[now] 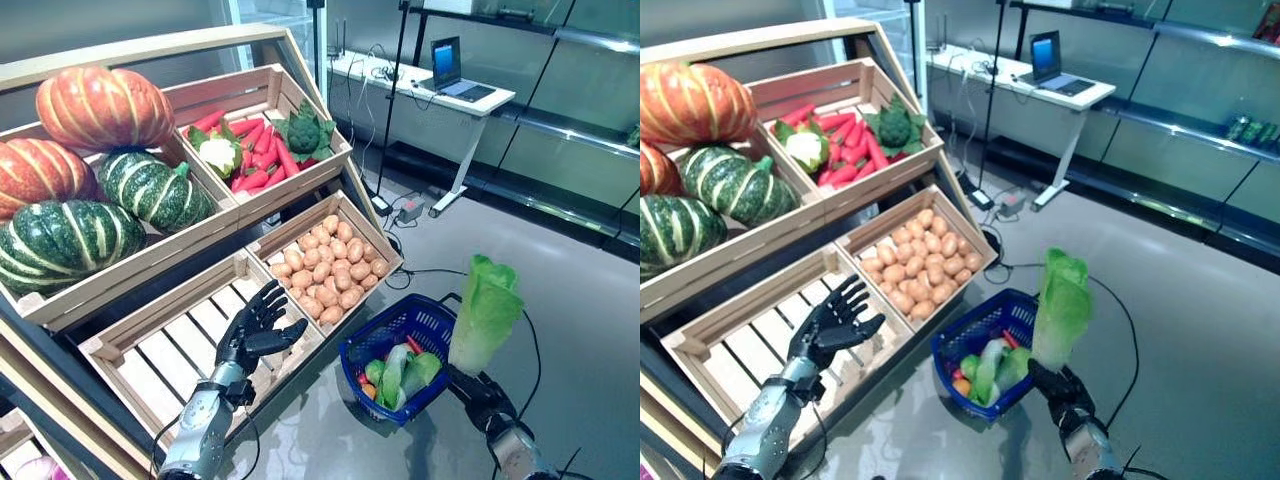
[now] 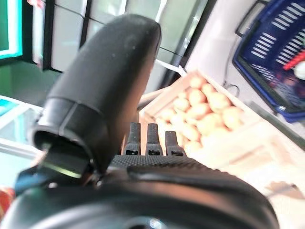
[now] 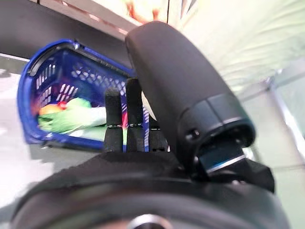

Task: Put vegetables into the basket

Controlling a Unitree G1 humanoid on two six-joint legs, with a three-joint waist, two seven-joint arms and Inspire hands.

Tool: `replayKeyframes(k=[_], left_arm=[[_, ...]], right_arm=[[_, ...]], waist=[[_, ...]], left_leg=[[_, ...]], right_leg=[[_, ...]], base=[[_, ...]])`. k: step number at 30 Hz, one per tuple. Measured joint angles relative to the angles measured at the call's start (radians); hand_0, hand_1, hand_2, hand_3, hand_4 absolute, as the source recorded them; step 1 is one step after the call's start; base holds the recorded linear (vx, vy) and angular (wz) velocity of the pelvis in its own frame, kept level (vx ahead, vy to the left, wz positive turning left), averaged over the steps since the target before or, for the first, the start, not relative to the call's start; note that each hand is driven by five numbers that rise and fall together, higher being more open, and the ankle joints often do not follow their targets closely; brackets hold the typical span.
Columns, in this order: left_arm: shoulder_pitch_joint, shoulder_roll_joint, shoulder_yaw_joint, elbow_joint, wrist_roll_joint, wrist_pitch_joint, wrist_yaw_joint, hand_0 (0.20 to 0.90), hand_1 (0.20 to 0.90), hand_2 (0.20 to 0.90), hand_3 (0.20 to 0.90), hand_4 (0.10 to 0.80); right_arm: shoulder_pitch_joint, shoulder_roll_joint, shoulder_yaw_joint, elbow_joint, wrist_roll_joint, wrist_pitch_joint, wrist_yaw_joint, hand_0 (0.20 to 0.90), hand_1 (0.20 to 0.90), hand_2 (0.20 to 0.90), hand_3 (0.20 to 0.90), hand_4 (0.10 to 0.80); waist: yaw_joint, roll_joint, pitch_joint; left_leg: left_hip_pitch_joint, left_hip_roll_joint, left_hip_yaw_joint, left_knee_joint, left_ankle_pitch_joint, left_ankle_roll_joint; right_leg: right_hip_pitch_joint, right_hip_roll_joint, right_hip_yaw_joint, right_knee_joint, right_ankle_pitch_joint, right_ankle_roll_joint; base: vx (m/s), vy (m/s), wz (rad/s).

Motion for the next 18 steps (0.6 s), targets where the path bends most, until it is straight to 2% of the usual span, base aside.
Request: replayKeyframes(k=[3,6,10,12,15,18], left_arm=[[-0.096,0.018,-0.066,0.019,-0.012,-0.005,0.027,0.9,0.9,0.9,0.9,0.8],[-0.198,0.019,-0.102,0.021,-0.042,-0.02,0.041,0.9,0.9,0.9,0.9,0.8],[-0.288,0.019,-0.129,0.014,-0.075,-0.062,0.065,0.9,0.9,0.9,0.9,0.8],[-0.304,0.018,-0.128,0.007,-0.088,-0.086,0.077,0.9,0.9,0.9,0.9,0.8],[-0.309,0.019,-0.136,0.007,-0.094,-0.101,0.106,0.9,0.9,0.9,0.9,0.8],[-0.312,0.019,-0.139,0.008,-0.098,-0.111,0.131,0.9,0.9,0.9,0.9,0.8]], right_arm=[[-0.15,-0.033,-0.005,0.04,0.014,-0.001,-0.042,0.3,0.3,0.3,0.3,0.4],[-0.301,-0.048,-0.004,0.04,0.028,-0.005,-0.052,0.3,0.3,0.3,0.3,0.4],[-0.411,-0.078,0.001,0.041,0.027,-0.004,-0.052,0.3,0.3,0.3,0.3,0.4],[-0.445,-0.095,0.001,0.063,0.027,-0.002,-0.052,0.3,0.3,0.3,0.3,0.4],[-0.469,-0.114,0.001,0.096,0.027,0.011,-0.048,0.3,0.3,0.3,0.3,0.4],[-0.495,-0.131,0.002,0.137,0.028,0.047,-0.013,0.3,0.3,0.3,0.3,0.4]], waist=[[0.0,0.031,0.093],[-0.001,0.059,0.188],[0.005,0.076,0.264],[0.008,0.078,0.291],[0.011,0.079,0.313],[0.013,0.082,0.328]], left_leg=[[-0.109,0.005,-0.009,0.095,-0.009,0.013],[-0.233,0.015,-0.029,0.247,-0.052,0.025],[-0.416,0.011,-0.057,0.517,-0.169,0.043],[-0.495,0.004,-0.072,0.632,-0.211,0.049],[-0.595,-0.004,-0.087,0.773,-0.265,0.056],[-0.676,-0.005,-0.094,0.883,-0.301,0.065]], right_leg=[[-0.096,-0.011,0.001,0.083,-0.005,-0.009],[-0.219,-0.035,0.001,0.249,-0.058,-0.028],[-0.404,-0.115,-0.001,0.554,-0.184,-0.034],[-0.48,-0.152,0.002,0.677,-0.23,-0.033],[-0.578,-0.189,0.024,0.826,-0.291,-0.033],[-0.663,-0.21,0.052,0.94,-0.335,-0.036]], base=[[-0.243,0.015,0.05],[-0.194,-0.001,0.07],[-0.136,-0.003,0.15],[-0.101,0.002,0.15],[-0.09,0.007,0.13],[-0.079,0.003,0.05]])
